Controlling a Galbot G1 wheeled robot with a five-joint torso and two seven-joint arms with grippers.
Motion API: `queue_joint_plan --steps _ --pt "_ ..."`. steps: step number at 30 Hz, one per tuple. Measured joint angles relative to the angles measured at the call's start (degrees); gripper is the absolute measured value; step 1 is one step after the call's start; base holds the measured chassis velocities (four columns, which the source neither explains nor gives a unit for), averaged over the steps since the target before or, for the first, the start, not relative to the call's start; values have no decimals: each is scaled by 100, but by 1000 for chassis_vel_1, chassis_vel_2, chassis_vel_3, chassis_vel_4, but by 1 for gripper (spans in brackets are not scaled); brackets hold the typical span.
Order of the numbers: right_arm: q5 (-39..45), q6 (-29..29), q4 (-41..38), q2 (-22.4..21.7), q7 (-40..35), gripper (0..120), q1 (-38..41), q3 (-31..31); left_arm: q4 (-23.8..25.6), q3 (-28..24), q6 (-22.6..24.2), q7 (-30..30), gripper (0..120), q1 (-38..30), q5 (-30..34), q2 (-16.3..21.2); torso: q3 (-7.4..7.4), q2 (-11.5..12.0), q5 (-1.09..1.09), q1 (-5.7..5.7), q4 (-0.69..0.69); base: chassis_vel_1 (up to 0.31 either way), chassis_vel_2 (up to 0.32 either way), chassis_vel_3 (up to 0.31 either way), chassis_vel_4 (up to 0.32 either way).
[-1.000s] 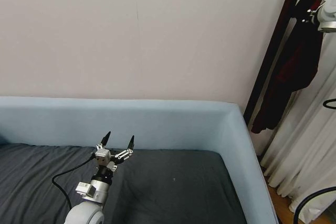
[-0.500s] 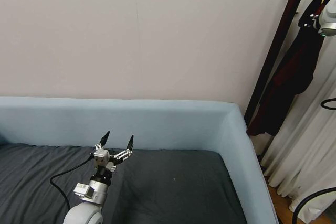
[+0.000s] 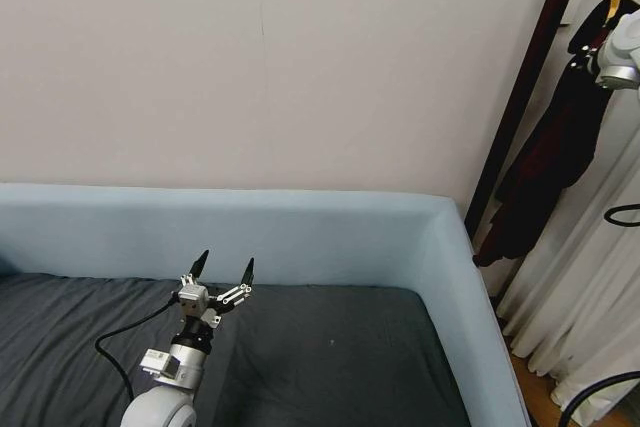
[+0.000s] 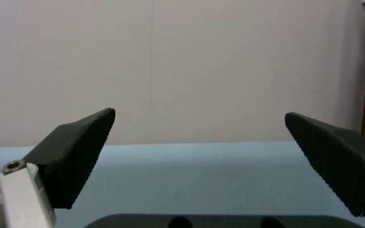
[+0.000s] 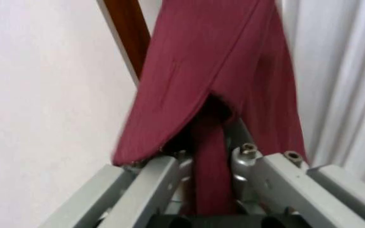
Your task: Pick up the clothes from the sofa and hang them on the clothes hanger.
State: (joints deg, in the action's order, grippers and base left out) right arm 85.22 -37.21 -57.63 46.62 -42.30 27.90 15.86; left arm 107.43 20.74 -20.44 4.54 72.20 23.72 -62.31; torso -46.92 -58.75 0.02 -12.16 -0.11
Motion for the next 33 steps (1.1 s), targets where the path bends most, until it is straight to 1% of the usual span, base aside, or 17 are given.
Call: queue_joint_plan --steps 1,3,7,8,10,13,18,19,20,22,24,27,28,30,31,32,33 --pt "-11 -26 -215 -58 21 17 -27 10 -18 -10 0 0 100 -2 -1 -17 0 0 -2 0 0 0 0 0 0" --pt "-15 -45 -366 -108 23 20 -46 32 -33 -19 0 0 100 -3 -6 -30 0 0 -3 0 2 0 0 0 0" --pt "23 -207 -1013 -324 -123 39 -165 136 -57 -48 -2 -1 100 1 -57 -94 0 0 -4 0 3 0 0 0 0" --pt "23 -207 -1013 -324 -123 39 -165 136 -57 -48 -2 -1 100 1 -57 -94 0 0 -4 0 3 0 0 0 0" --pt "92 -272 -1413 -486 -331 49 -335 188 -36 -52 -3 -1 100 19 -74 -122 0 0 -3 0 3 0 0 0 0" --pt "155 -309 -1634 -581 -444 57 -457 180 -26 -52 -8 -1 100 38 -84 -140 0 0 -2 0 3 0 0 0 0" --pt "234 -384 -2100 -781 -545 72 -754 90 -14 -41 -34 -2 100 89 -120 -172 0 0 -2 0 2 0 0 0 0" --pt "242 -386 -2170 -817 -548 79 -806 65 -12 -36 -39 -3 100 98 -126 -176 0 0 -1 0 3 0 0 0 0" --pt "242 -386 -2170 -817 -548 79 -806 65 -12 -36 -39 -3 100 98 -126 -176 0 0 -1 0 3 0 0 0 0" --pt "273 -388 -2472 -957 -542 92 -989 -72 -5 -24 -50 -2 100 119 -137 -185 -1 0 -2 0 4 0 0 0 0" --pt "276 -351 -2743 -1075 -444 95 -1154 -237 6 -15 -51 -2 100 124 -141 -191 0 0 -2 0 3 0 0 0 0" --pt "202 -89 -3541 -1377 11 100 -1733 -845 24 -16 -51 -2 100 142 -186 -228 0 0 -3 0 3 0 0 0 0" --pt "202 -89 -3541 -1377 11 100 -1733 -845 24 -16 -51 -2 100 142 -186 -228 0 0 -3 0 3 0 0 0 0" --pt "-404 561 -4340 -1712 843 100 -2576 -1433 22 -39 -36 -2 100 155 -252 -313 0 0 -3 1 2 0 0 0 0" --pt "-635 851 -4522 -1791 1084 100 -2823 -1551 22 -38 -34 -2 100 168 -261 -339 -1 0 -2 0 2 0 0 0 0" --pt "-635 851 -4522 -1791 1084 100 -2823 -1551 22 -38 -34 -2 100 168 -261 -339 -1 0 -2 0 2 0 0 0 0" --pt "-911 1254 -4704 -1843 1371 100 -3080 -1666 25 -27 -32 -4 100 192 -267 -377 0 0 -1 1 1 0 0 0 0"
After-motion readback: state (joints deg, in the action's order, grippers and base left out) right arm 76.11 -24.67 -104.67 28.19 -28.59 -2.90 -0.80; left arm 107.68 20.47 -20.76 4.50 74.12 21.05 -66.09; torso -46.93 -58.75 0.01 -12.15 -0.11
